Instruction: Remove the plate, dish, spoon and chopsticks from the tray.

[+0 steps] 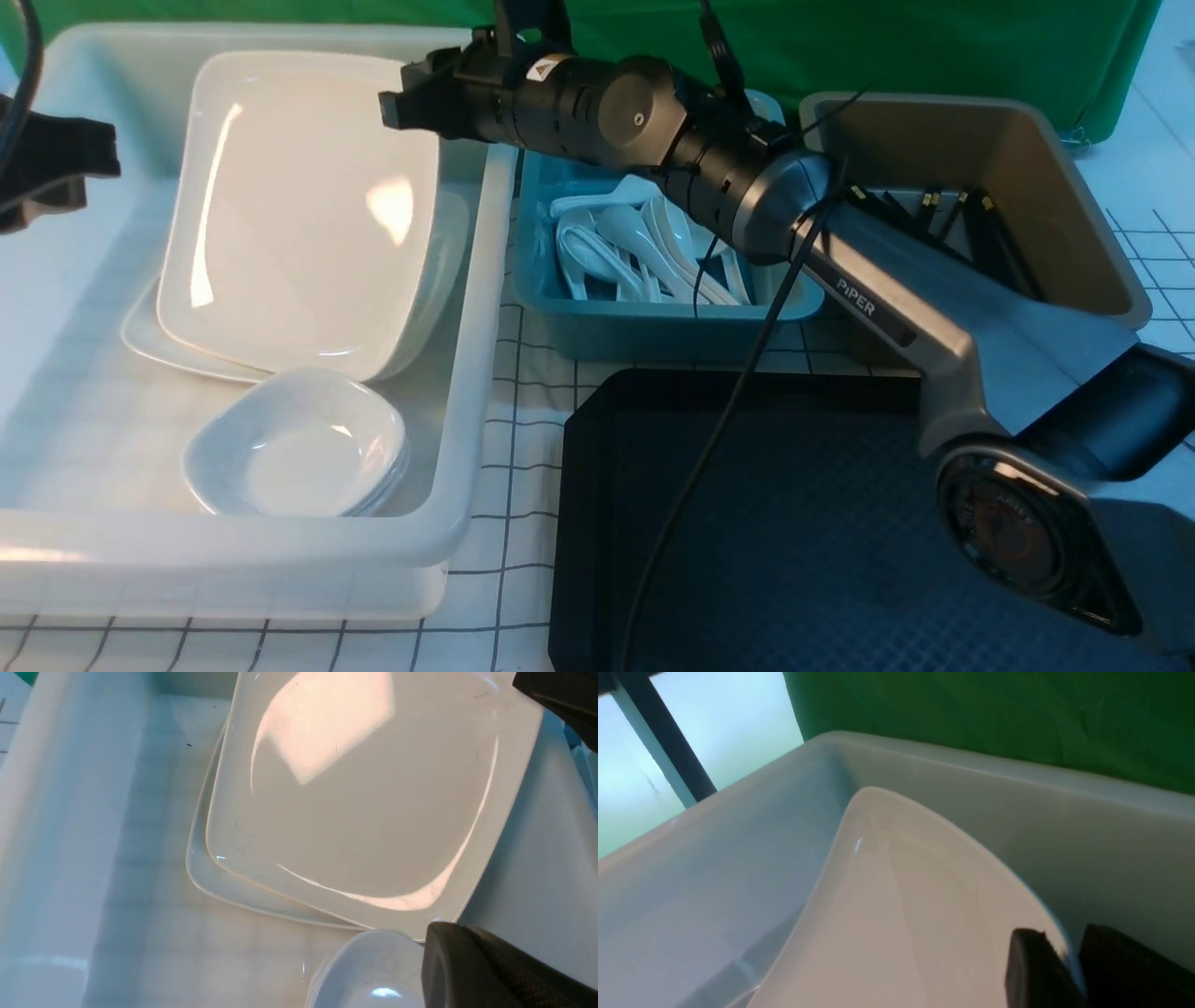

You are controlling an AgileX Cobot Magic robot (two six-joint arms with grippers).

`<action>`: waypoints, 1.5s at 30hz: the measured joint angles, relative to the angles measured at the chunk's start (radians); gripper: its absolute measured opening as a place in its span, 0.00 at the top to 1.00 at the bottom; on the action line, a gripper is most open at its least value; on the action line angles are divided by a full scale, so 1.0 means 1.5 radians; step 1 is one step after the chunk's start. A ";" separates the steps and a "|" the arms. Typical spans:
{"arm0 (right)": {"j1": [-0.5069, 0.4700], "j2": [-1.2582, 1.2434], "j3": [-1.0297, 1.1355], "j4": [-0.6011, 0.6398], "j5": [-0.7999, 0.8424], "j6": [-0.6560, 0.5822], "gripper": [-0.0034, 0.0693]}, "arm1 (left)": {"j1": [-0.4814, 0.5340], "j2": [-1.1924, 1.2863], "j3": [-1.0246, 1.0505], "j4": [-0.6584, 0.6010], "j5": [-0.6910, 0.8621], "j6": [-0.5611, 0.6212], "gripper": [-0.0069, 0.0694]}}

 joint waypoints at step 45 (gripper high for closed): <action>-0.145 -0.466 0.025 -0.288 0.640 0.106 0.94 | 0.000 0.365 -0.056 0.124 0.076 -0.040 0.90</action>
